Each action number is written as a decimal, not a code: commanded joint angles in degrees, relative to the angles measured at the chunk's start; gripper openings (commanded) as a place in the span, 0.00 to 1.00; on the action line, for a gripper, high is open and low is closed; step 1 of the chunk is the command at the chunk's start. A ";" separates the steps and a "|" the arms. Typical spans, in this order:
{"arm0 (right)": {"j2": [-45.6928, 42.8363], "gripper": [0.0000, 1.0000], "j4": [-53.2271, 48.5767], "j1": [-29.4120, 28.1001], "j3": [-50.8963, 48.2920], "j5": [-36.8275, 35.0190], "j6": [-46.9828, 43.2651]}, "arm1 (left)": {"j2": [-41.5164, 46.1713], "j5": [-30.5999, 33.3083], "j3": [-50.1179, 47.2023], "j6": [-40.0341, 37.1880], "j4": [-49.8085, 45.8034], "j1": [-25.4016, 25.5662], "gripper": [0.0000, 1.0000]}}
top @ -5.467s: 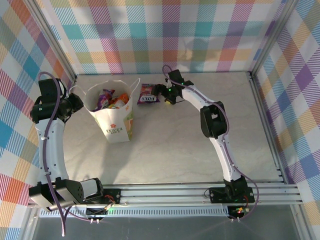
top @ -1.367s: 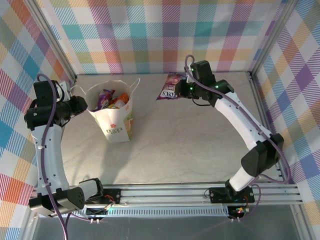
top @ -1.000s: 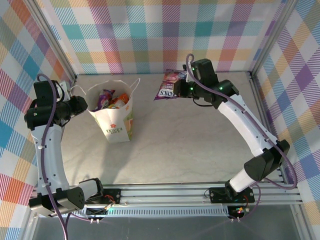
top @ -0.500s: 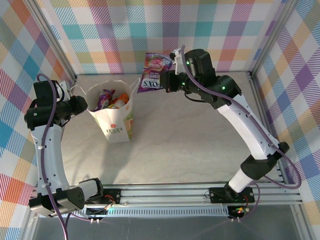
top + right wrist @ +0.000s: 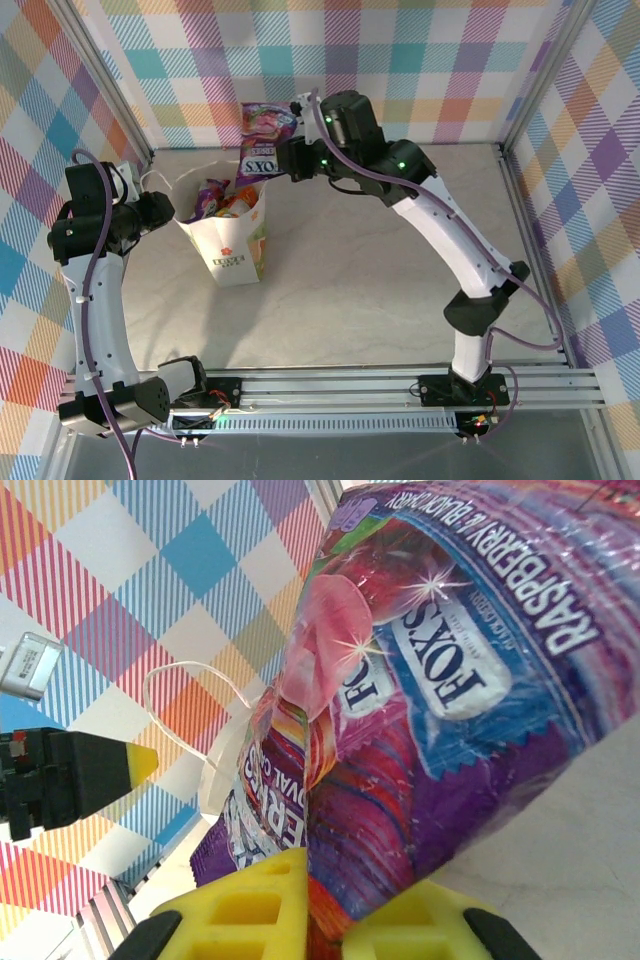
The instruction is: Place the snacks into the paper bag
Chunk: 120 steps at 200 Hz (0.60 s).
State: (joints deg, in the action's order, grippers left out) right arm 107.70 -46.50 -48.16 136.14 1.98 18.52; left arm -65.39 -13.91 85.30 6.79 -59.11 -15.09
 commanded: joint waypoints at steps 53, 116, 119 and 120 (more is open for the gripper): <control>8.76 0.12 2.27 -0.53 9.37 3.24 0.33 | 1.26 1.43 -1.92 0.07 2.09 -0.01 0.33; 12.98 0.12 1.41 -0.62 11.34 3.63 -0.09 | 0.88 1.52 -2.43 0.07 2.69 0.02 0.33; 13.19 0.12 1.40 -0.62 11.34 3.77 -0.15 | 0.81 1.52 -2.42 0.07 2.75 0.06 0.33; 13.26 0.12 1.41 -0.62 11.34 3.79 -0.15 | 0.80 1.52 -2.46 0.11 2.76 0.06 0.33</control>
State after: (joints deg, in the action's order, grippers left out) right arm 119.85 -46.46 -48.42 145.01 4.58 18.76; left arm -65.21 -12.78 83.66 6.76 -57.91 -15.09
